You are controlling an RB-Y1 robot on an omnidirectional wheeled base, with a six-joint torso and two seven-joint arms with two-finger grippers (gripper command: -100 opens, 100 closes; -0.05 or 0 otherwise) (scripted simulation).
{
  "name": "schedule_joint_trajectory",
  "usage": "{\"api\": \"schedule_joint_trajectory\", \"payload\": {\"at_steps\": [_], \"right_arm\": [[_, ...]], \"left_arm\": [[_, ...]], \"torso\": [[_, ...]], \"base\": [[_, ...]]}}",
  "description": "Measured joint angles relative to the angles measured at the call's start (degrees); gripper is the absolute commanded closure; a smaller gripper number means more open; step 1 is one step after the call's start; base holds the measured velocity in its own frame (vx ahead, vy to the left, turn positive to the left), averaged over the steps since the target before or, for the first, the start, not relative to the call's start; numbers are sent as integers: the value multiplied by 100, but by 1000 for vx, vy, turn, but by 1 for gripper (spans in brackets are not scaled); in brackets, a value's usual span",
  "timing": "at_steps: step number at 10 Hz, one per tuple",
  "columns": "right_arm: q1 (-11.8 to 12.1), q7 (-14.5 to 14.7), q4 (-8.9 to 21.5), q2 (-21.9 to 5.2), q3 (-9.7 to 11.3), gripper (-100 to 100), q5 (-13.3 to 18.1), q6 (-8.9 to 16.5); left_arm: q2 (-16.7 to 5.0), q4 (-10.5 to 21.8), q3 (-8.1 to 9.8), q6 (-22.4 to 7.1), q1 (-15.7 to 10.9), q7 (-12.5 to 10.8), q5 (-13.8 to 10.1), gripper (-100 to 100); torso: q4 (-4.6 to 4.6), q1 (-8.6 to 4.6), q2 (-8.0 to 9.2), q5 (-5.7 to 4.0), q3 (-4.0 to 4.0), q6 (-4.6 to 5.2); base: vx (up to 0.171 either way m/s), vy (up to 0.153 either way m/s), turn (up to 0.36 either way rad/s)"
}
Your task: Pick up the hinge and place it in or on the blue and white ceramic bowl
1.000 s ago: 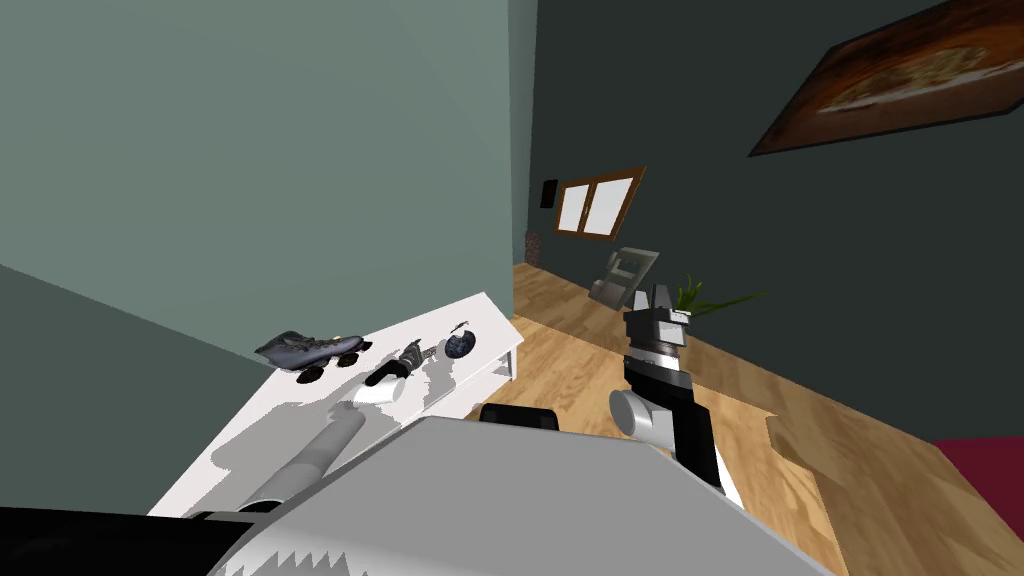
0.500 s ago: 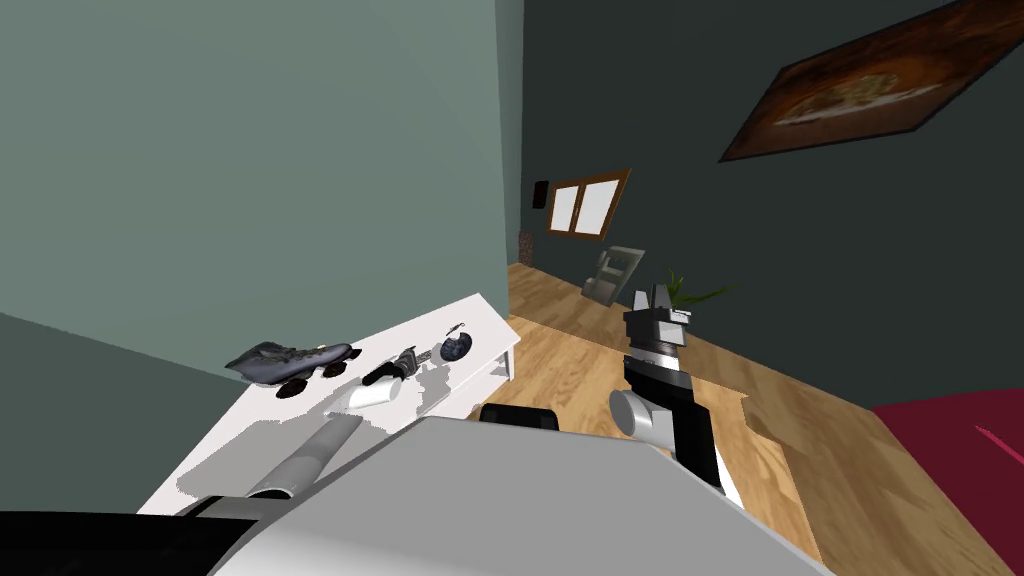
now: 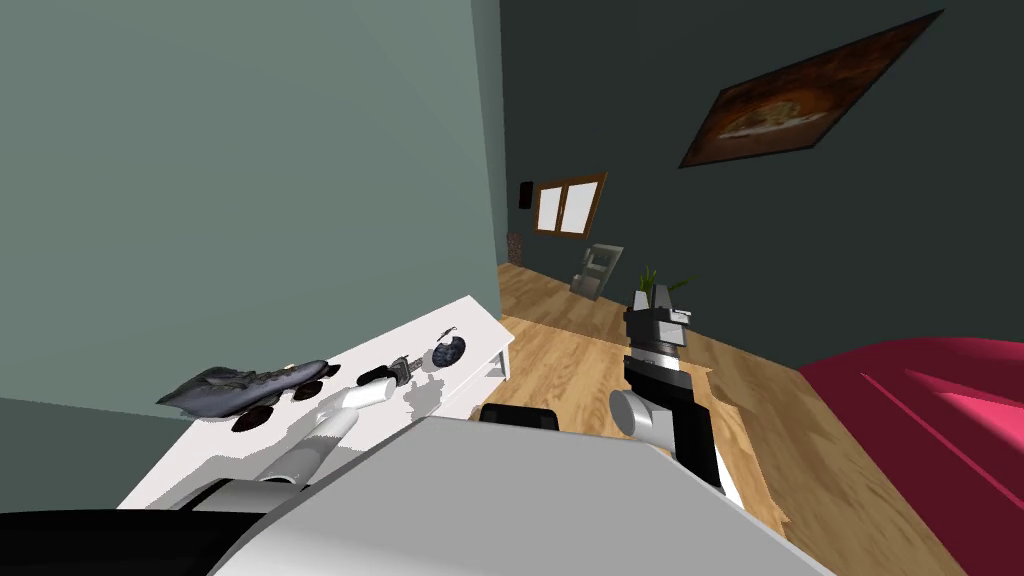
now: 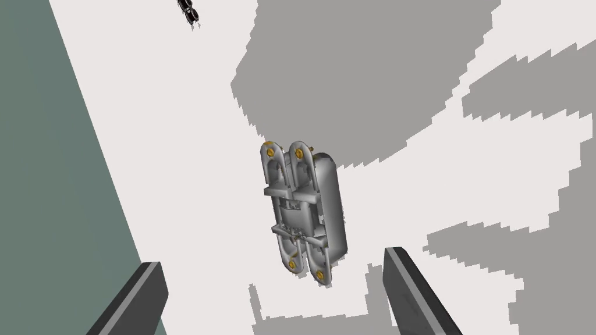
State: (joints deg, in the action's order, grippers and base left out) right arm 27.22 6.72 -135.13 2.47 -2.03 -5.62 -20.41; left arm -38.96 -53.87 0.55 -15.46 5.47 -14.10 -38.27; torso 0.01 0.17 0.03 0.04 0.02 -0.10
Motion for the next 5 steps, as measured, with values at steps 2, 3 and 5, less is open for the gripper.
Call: {"api": "schedule_joint_trajectory", "payload": {"at_steps": [2,3,5], "right_arm": [[0,0,0,0,0,0,0,0],[-1,0,0,0,0,0,0,0],[-1,0,0,0,0,0,0,0]], "left_arm": [[-66,210,24,-280,-63,-53,-166,-100],[-122,339,16,-417,-128,-73,-299,-100],[-200,620,-5,-634,-273,-93,-501,-100]], "torso": [[0,1,0,0,0,-1],[1,1,0,-1,0,5],[1,1,2,0,1,5]], "base": [[-17,33,-167],[-19,29,-132],[-25,34,-169]]}}
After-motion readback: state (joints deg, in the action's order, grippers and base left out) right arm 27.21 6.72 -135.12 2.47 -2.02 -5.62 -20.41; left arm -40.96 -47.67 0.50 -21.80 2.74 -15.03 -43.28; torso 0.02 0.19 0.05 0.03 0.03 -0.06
